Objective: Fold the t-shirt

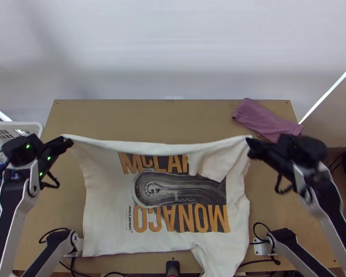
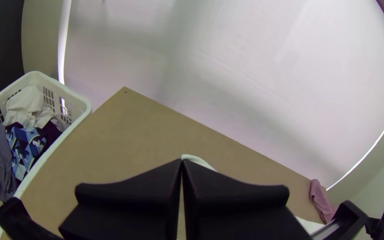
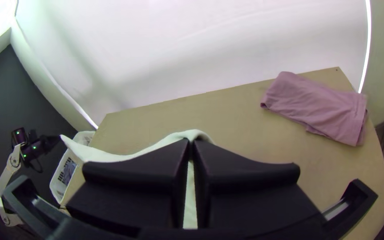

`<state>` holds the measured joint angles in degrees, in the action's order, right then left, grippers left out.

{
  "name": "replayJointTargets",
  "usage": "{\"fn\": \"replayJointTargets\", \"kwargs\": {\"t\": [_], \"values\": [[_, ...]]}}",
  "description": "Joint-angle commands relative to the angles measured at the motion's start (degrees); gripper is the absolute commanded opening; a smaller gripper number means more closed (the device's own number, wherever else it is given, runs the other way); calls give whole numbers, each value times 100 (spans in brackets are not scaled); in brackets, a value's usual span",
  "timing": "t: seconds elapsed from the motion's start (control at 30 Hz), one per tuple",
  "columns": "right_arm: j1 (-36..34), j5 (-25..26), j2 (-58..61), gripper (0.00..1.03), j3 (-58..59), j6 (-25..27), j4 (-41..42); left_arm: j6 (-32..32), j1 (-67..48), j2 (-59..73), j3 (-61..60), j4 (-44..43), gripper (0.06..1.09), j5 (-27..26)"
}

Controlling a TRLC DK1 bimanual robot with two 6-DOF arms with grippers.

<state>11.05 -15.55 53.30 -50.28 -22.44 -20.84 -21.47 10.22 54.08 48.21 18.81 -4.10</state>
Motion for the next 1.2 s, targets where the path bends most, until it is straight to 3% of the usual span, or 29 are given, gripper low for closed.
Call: {"fn": "replayJointTargets", "kwargs": {"t": [0.0,0.17,0.4,0.57,1.17], "values": [[-164,-53,761,3,-280,-156,256,-94,68,507,180,-299,10,-47],[-490,-203,2097,3,-1080,-305,150,-50,191,1579,787,-431,10,-56],[-674,-387,3749,3,-2504,-367,-755,-50,226,3073,1947,-167,10,-223],[-709,-387,4540,3,-3357,-481,-1089,-50,174,4189,3046,738,10,-434],[-745,-343,7080,3,-6767,-771,-2486,-173,24,7046,6544,2136,10,-425]]}}
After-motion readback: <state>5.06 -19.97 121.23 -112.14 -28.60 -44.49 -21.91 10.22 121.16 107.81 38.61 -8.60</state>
